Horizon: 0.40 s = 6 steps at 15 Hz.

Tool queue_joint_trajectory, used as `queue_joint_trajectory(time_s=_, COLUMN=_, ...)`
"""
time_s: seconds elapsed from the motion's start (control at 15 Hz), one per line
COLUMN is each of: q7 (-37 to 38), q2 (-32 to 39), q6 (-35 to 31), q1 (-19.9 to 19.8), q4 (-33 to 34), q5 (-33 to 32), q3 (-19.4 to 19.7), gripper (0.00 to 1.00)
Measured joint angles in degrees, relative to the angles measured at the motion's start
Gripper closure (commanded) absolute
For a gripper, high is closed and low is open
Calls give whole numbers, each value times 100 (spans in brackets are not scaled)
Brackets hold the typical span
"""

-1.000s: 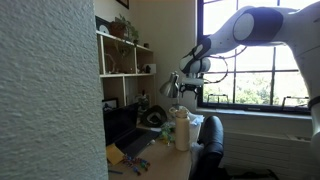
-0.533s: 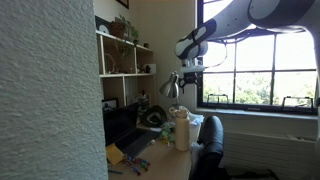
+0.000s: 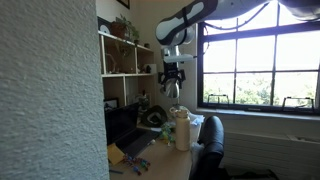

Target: Move the yellow and green object to the right side of the desk

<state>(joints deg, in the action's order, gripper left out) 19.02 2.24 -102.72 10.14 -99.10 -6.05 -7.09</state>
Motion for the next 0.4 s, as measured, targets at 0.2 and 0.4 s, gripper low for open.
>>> queue_joint_trajectory(time_s=0.2, q7=-160, q2=-21, q6=2, q1=227, q4=-30, q5=-30, q3=-333, gripper=0)
queue_joint_trajectory(time_s=0.4, q7=-185, q2=-9, q6=2, q1=367, q4=-65, q5=-67, q3=-485, gripper=0)
